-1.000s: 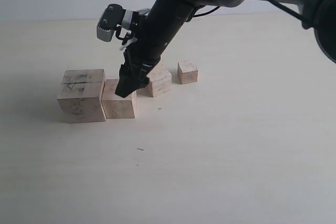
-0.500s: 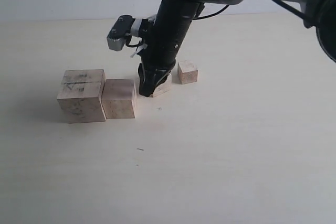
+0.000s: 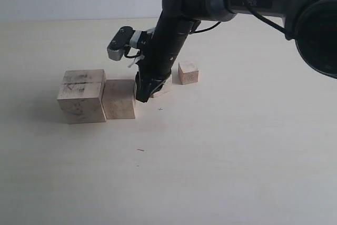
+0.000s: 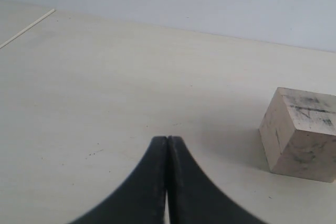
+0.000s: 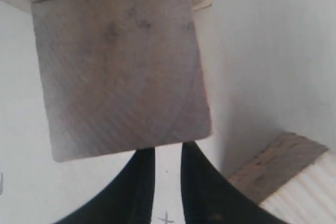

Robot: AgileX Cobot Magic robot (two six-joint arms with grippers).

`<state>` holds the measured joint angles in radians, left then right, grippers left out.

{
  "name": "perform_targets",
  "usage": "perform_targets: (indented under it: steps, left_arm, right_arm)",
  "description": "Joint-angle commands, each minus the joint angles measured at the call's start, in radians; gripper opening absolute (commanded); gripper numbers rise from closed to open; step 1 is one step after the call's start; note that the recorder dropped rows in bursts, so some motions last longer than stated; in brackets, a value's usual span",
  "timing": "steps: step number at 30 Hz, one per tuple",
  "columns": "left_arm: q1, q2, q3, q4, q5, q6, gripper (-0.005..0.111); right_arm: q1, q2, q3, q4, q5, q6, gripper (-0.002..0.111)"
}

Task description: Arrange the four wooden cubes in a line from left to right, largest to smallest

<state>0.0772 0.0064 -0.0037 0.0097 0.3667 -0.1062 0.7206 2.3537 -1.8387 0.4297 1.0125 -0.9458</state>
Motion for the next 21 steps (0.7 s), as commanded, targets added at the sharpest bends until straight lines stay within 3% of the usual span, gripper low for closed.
perform_targets:
  steps: [1, 12, 21]
  left_arm:
    - [0.002, -0.006, 0.004, 0.002, -0.013, -0.002, 0.000]
    - [0.002, -0.006, 0.004, 0.002, -0.013, -0.002, 0.000]
    - [0.002, -0.006, 0.004, 0.002, -0.013, -0.002, 0.000]
  right_arm:
    - [0.001, -0.001, -0.002, 0.016, -0.023, 0.005, 0.018]
    - [0.001, -0.001, -0.002, 0.047, -0.038, 0.007, 0.018]
    - [0.001, -0.113, -0.002, -0.122, -0.021, 0.191, 0.018]
